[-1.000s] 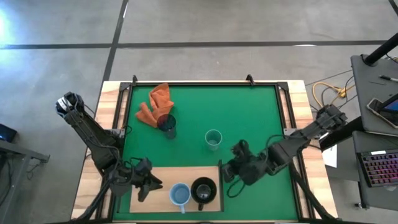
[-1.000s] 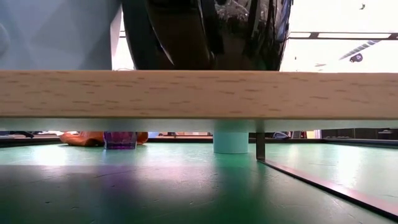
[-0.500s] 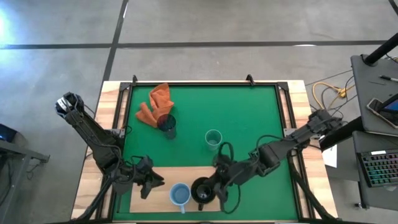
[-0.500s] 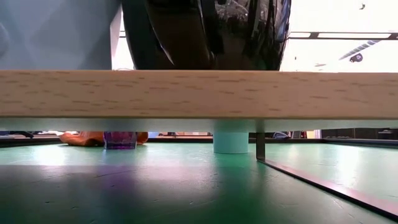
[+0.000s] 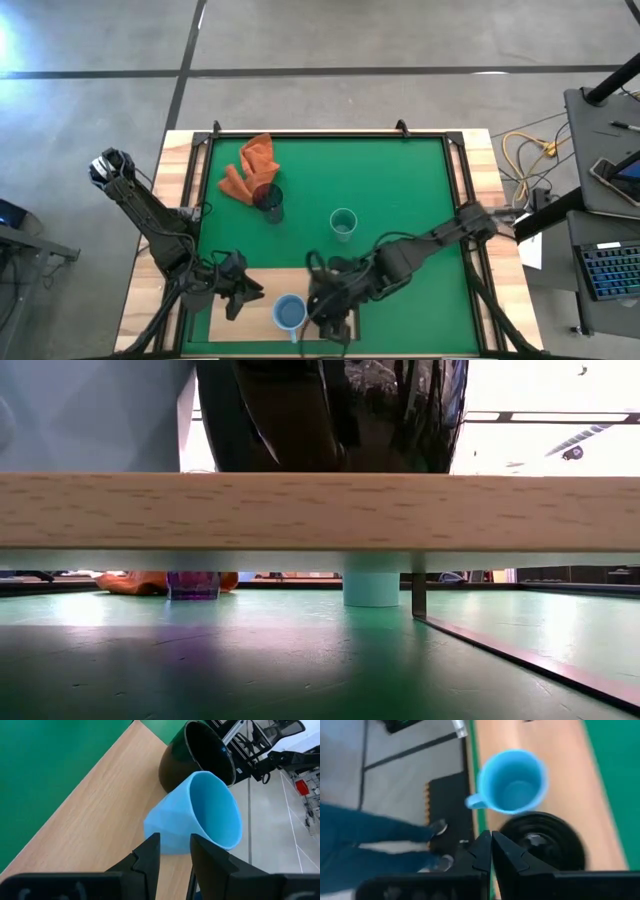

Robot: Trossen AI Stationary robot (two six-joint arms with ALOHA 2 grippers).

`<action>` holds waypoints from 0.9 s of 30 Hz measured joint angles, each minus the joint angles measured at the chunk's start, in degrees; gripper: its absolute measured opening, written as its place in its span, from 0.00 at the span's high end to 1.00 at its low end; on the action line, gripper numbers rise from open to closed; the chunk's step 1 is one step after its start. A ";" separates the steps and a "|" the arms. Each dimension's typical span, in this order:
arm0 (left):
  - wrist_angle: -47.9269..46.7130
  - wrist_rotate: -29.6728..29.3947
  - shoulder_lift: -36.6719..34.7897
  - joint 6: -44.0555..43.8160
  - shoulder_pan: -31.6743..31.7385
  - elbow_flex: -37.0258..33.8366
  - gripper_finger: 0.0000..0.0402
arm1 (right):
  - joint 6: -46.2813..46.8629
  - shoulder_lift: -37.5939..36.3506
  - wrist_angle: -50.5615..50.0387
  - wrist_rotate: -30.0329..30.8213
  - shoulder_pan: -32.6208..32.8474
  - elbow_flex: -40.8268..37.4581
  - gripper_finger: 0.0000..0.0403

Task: Stack small to large cups/mugs on shelf
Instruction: Adjust the blue mug on the shelf

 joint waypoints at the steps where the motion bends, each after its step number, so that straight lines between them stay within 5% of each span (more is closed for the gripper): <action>1: 0.02 -0.03 0.00 0.03 0.00 0.00 0.77 | -0.59 1.73 -0.83 -1.75 -0.06 2.48 0.98; 7: -0.19 -0.33 -0.04 0.59 0.04 -0.13 0.77 | 1.60 6.32 4.19 -9.76 -0.18 2.38 0.98; 27: -0.38 -0.36 -0.11 3.80 0.17 -0.92 0.77 | 20.34 6.42 16.64 -9.79 -0.18 -8.74 0.98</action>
